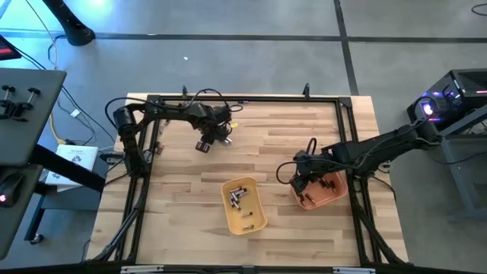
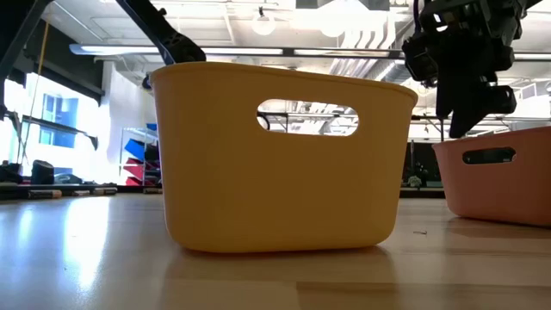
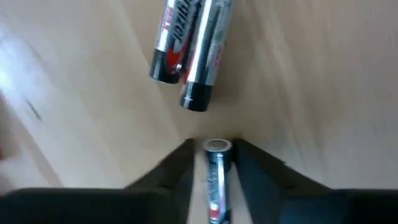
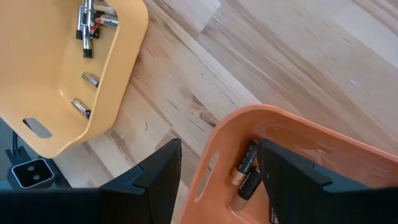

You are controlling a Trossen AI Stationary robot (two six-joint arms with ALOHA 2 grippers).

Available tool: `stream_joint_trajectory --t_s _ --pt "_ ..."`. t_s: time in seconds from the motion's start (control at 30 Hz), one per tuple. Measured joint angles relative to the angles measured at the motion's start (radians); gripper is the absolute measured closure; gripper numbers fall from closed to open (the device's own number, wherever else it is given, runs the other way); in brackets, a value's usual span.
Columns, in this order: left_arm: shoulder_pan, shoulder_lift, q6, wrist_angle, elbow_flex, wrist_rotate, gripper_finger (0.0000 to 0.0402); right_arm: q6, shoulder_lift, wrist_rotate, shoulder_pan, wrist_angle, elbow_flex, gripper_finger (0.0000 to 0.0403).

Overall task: Sort batteries
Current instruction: Put the silver battery into the yellow bin

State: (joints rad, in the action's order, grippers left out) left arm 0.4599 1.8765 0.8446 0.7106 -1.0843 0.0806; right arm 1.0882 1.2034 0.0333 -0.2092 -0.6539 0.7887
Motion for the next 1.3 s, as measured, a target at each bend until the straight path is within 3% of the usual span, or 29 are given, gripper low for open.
stream_joint_trajectory --t_s 0.1,0.3,0.53,0.73,0.83,0.97,1.17,1.3 --pt "-0.001 0.0 -0.097 0.035 -0.002 -0.037 0.0374 0.0 0.0 0.0 0.0 0.007 0.0 0.0199" --pt "-0.002 -0.068 -0.268 0.085 0.011 -0.173 0.039 0.004 0.0 0.0 0.0 0.009 0.0 0.0199" --pt "-0.017 -0.328 -0.439 0.064 0.01 -0.353 0.0397 -0.013 0.0 -0.006 0.0 0.023 0.0 0.0199" --pt "-0.213 -0.475 -0.644 -0.132 0.009 -0.404 0.0398 -0.058 0.0 -0.006 0.011 0.032 0.0 0.0199" --pt "-0.359 -0.47 -0.713 -0.252 0.009 -0.364 0.0399 -0.076 0.0 -0.006 0.028 0.034 0.0 0.0199" --pt "-0.5 -0.431 -0.764 -0.32 0.009 -0.178 0.0401 -0.105 0.0 0.003 0.053 0.035 0.0 0.0199" --pt "-0.547 -0.422 -0.907 -0.279 0.009 -0.049 0.0394 -0.198 0.006 0.049 0.091 0.138 0.0 0.0199" --pt "-0.537 -0.47 -1.002 -0.144 -0.005 0.064 0.0362 -0.04 0.066 0.003 0.165 0.162 0.0 0.0199"
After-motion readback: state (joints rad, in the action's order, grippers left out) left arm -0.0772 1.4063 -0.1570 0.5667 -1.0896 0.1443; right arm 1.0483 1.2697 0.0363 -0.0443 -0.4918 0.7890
